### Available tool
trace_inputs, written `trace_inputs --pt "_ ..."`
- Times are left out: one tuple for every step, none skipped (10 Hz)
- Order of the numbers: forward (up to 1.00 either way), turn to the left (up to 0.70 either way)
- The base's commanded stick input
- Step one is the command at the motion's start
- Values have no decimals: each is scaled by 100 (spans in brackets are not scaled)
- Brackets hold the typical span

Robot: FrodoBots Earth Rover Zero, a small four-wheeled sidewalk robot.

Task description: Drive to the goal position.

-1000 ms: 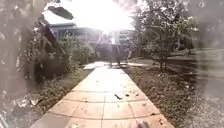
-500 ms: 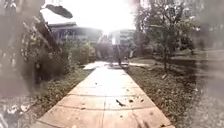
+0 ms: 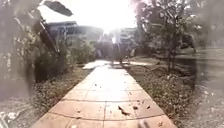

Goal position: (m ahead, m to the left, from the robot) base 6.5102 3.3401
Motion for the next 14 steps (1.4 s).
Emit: trace_inputs --pt "50 0" --pt "50 0" --pt "50 0" --pt "50 0" --pt "50 0" --pt "50 0" --pt "50 0" --pt "50 0" --pt "50 0" --pt "50 0" --pt "50 0" --pt "50 0" --pt "50 0" --pt "50 0"
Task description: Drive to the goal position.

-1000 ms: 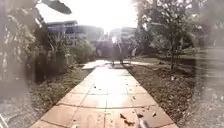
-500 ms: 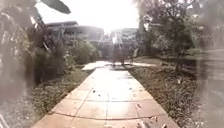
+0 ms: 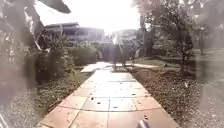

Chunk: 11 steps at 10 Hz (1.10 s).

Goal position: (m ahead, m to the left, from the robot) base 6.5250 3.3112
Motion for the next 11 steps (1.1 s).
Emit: trace_inputs --pt "50 0" --pt "50 0" --pt "50 0" --pt "50 0" --pt "50 0" --pt "50 0" --pt "50 0" --pt "50 0" --pt "50 0" --pt "50 0" --pt "50 0"
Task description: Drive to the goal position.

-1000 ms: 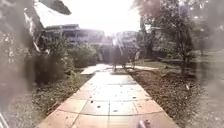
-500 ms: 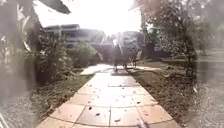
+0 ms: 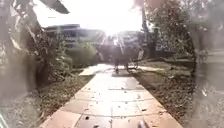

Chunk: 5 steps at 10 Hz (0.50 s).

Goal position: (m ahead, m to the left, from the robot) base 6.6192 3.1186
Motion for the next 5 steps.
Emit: trace_inputs --pt "50 0" --pt "50 0" --pt "50 0" --pt "50 0" --pt "50 0"
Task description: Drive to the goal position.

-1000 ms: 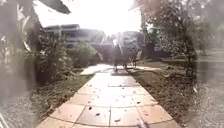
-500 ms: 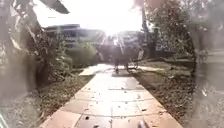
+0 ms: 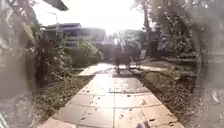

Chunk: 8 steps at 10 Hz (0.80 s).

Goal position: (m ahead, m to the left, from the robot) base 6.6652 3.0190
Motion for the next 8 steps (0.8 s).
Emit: trace_inputs --pt "50 0" --pt "50 0" --pt "50 0" --pt "50 0" --pt "50 0" --pt "50 0" --pt "50 0" --pt "50 0"
